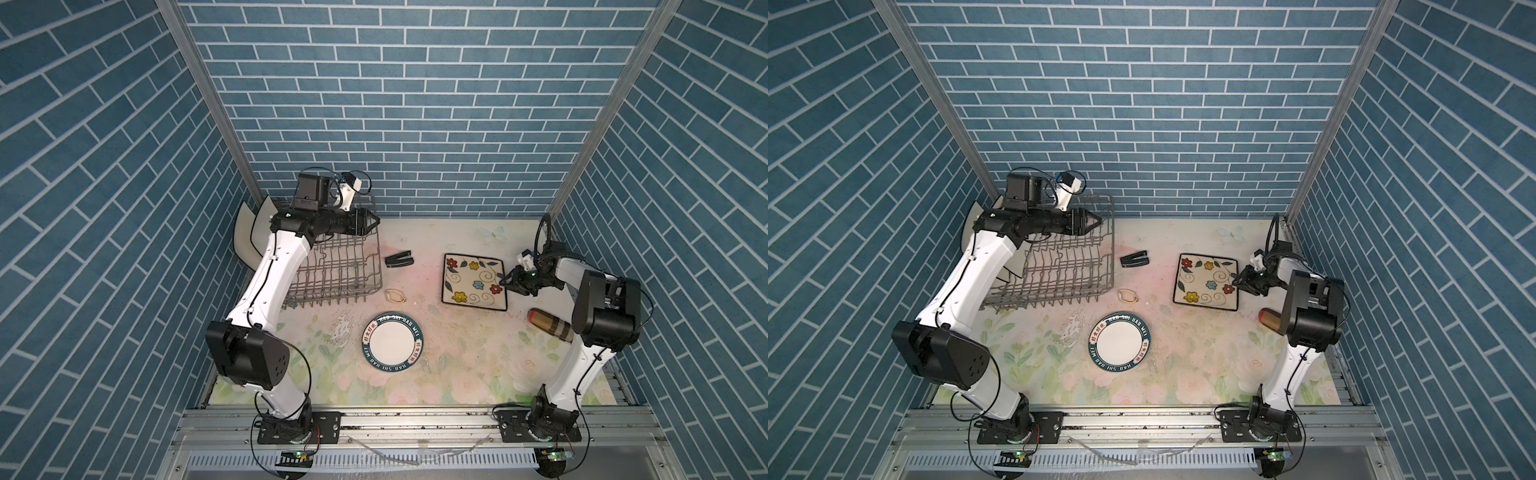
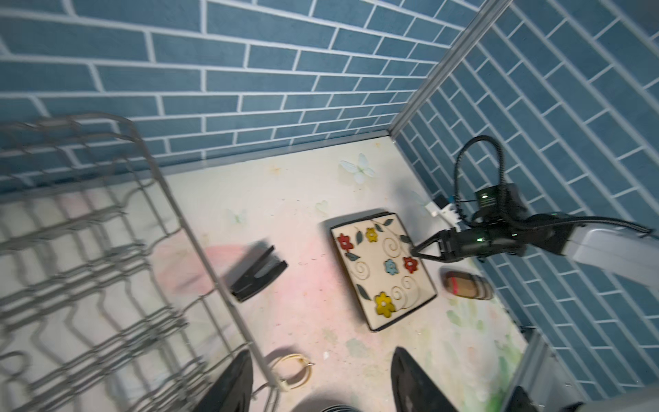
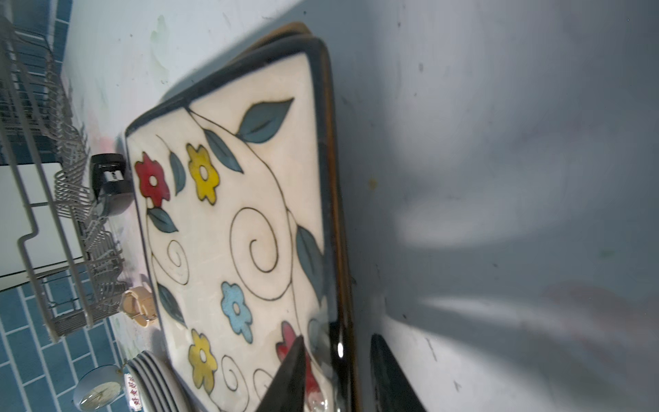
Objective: Unload the plates from the dish rack
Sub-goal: Place a plate on the plate, then pick up a plate from the dish rack.
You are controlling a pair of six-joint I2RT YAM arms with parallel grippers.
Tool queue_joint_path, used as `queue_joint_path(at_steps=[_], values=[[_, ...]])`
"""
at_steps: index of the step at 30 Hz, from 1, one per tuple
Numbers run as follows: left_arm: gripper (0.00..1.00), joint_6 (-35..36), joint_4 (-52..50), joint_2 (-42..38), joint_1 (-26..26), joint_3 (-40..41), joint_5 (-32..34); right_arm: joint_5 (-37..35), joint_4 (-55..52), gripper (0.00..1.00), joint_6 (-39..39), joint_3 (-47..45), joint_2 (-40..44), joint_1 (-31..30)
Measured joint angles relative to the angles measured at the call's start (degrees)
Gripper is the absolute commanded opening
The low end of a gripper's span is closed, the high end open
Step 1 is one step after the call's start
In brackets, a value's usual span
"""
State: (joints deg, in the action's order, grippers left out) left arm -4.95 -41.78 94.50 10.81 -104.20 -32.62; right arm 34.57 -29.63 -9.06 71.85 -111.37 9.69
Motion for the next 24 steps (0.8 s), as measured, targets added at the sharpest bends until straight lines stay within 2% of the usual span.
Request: queue_joint_path(at_steps=[4, 6, 9, 15, 24], values=[[0.82, 4.57, -5.14, 0.0, -2.93, -6.56, 7.93, -3.54, -2.32, 0.51, 1.6, 0.92, 1.07, 0.0], [0.85, 6.36, -6.45, 0.0, -5.7, -8.87, 11.45, -5.31, -3.43, 0.64, 1.9, 2.16, 2.29, 0.0], [0.87, 8.79, -8.7, 0.74, -10.34, -12.22, 15.72, -7.45, -6.08, 0.73, 3.3, 6.01, 4.31, -0.35], [0.88, 12.83, -13.42, 7.41, -15.65, -23.3, 23.02, -13.22, -9.35, 0.77, 4.72, 12.94, 10.34, -4.96], [0.88, 14.95, -17.73, 12.74, -23.41, -26.38, 30.34, -16.57, -11.04, 0.71, 5.31, 16.83, 14.16, -17.09]])
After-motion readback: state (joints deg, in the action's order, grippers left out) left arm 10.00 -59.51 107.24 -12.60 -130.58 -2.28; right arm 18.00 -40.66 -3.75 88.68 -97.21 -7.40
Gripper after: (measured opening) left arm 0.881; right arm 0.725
